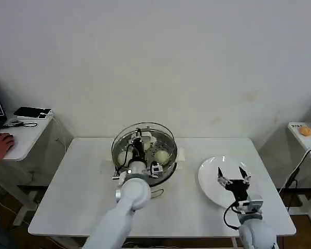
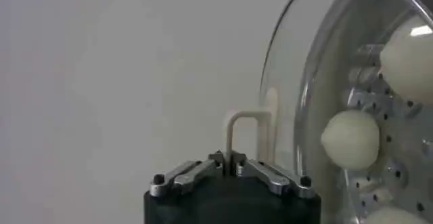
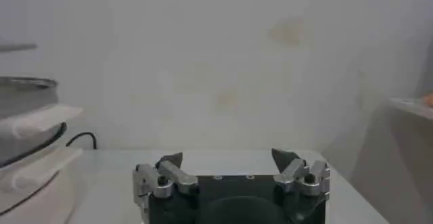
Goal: Take steamed baozi put them in steamer then cover it.
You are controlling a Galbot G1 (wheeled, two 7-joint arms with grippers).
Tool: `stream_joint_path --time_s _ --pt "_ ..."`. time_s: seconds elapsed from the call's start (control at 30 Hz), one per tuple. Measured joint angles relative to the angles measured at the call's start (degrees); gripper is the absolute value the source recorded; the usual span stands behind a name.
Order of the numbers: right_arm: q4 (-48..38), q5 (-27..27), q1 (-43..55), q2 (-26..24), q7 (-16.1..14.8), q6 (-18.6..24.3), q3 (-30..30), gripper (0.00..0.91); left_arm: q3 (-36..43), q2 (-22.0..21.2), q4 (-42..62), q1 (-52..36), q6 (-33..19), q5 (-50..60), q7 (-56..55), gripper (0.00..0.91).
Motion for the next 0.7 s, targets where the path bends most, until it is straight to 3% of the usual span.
stream_joint_path --time_s 0.7 --pt "-1.69 -0.32 1.80 0.20 -0.09 -0.27 -1.64 0.907 -0.09 -1.44 2.54 -0.70 0.55 0.05 0.87 0.000"
